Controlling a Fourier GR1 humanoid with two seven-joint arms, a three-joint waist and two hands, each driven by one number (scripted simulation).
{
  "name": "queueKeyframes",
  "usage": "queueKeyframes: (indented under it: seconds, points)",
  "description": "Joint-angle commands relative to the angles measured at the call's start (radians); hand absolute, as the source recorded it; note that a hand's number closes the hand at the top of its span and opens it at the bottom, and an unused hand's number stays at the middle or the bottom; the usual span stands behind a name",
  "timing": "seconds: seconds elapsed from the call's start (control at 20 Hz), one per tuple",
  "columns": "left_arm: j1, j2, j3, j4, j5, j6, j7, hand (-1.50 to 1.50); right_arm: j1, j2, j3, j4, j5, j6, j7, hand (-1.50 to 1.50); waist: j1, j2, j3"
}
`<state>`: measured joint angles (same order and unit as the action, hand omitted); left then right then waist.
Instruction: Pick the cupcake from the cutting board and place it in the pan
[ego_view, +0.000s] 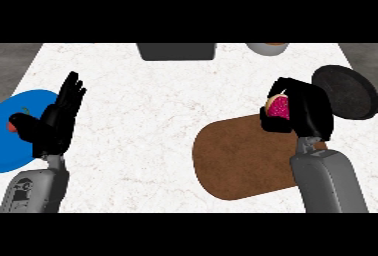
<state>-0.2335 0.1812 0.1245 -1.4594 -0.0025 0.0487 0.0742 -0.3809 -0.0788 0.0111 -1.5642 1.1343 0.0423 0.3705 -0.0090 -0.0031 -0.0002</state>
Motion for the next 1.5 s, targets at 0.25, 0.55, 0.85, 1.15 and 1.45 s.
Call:
queueKeyframes:
  seconds: [0.25,0.55,0.85,1.15,1.45]
  points:
    - [0.011,-0.034,-0.027,0.001,-0.023,0.019,-0.019,0.0,-0.146,-0.1,-0.338,0.144,-0.293,-0.102,-0.119,1.5,0.016,0.008,0.001]
    - [-0.049,-0.01,-0.019,0.003,-0.016,0.004,0.031,0.0,-0.208,-0.311,-0.469,0.512,-0.323,-0.189,-0.34,1.5,0.026,0.012,0.002]
    - [-0.025,-0.027,-0.04,-0.04,-0.015,0.002,0.044,0.0,-0.278,-0.469,-0.531,0.836,-0.27,-0.338,-0.491,1.5,0.051,0.022,0.003]
    - [-0.062,-0.024,-0.041,-0.02,-0.008,-0.015,0.033,0.0,-0.327,-0.547,-0.569,1.071,-0.25,-0.462,-0.599,1.5,0.083,0.037,0.007]
    - [-0.08,-0.028,-0.044,-0.026,-0.011,-0.009,0.035,0.0,-0.334,-0.598,-0.628,1.198,-0.291,-0.485,-0.676,1.5,0.092,0.044,0.01]
